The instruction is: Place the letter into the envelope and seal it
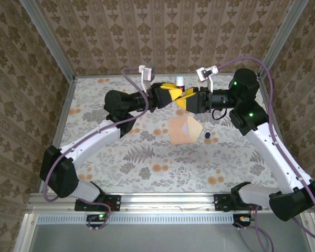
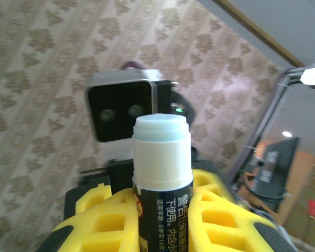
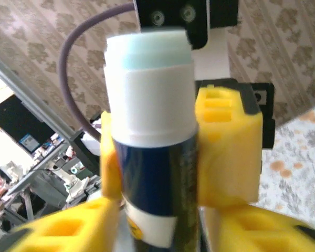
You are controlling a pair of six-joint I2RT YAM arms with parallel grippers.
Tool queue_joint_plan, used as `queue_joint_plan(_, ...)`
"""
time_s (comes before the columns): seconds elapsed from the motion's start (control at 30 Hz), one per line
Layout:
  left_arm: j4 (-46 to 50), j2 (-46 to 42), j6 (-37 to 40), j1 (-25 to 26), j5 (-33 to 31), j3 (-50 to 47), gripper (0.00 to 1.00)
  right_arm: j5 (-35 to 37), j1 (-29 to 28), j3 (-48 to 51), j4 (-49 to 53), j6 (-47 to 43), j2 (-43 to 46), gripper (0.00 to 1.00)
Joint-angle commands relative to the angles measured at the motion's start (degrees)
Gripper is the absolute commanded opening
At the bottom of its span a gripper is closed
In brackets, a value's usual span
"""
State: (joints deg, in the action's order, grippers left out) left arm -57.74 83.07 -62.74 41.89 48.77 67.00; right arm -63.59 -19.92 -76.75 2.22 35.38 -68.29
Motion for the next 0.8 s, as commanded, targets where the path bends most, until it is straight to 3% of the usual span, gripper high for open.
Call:
queue_joint_plan(0.0, 11.4, -4.3, 8.6, -2.5, -2.7, -3.0, 0.00, 8.8, 1.7, -1.1, 5.2, -5.5, 3.4, 0.77)
queue_joint_plan(0.13, 19.0, -8.4, 14.8, -4.5, -11.5, -5.3, 0.00, 12.8, 5.2, 4.1, 1.4, -0.7, 6.3, 0.93)
queue_joint_plan(0.27, 25.0, -11.0, 19.2, -4.6, -23.5, -6.6, 0.00, 16.3, 7.4, 9.0, -3.7, 5.1, 7.2, 0.96)
queue_joint_plan(0.4, 25.3, -11.6, 17.3, -4.6, -34.6, -9.2, 0.00, 21.7, 7.4, 14.4, -11.0, 11.5, 6.5, 0.96)
queue_joint_plan(0.77, 10.9, -7.6, 5.7, -4.2, -44.7, -16.5, 0.00, 38.0, 4.5, 25.8, -23.7, 23.3, 2.9, 0.94)
